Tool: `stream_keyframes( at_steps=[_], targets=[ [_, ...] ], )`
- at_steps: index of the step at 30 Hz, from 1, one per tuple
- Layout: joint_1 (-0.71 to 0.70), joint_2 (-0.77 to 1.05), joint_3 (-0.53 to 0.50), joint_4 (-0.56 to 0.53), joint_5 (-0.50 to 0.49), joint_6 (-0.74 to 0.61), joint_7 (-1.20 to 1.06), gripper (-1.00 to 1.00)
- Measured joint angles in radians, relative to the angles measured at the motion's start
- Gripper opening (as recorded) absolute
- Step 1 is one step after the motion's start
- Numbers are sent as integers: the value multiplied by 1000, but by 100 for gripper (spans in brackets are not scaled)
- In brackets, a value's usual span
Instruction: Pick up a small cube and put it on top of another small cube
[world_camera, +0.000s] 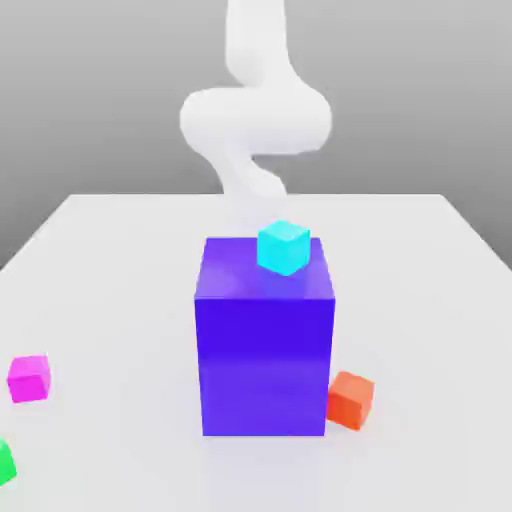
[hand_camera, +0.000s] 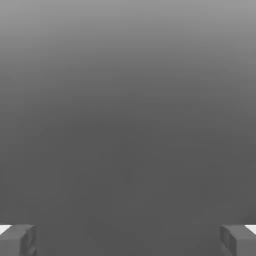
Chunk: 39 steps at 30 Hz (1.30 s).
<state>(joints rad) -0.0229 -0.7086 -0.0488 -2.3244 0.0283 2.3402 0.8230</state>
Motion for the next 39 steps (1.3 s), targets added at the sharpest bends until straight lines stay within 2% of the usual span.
stream_keyframes(
  at_steps=[17,25,28,31,32,39],
  targets=[
    [-196,624,-299,-166,198,273,153,0],
    [-329,901,-392,-243,234,409,261,0],
    [-380,996,-345,-232,309,471,217,0],
    [-455,1088,-254,-208,397,537,151,0],
    [-478,1114,-227,-202,420,556,134,-100],
    [-483,1117,-221,-201,421,559,133,-100]
  ],
)
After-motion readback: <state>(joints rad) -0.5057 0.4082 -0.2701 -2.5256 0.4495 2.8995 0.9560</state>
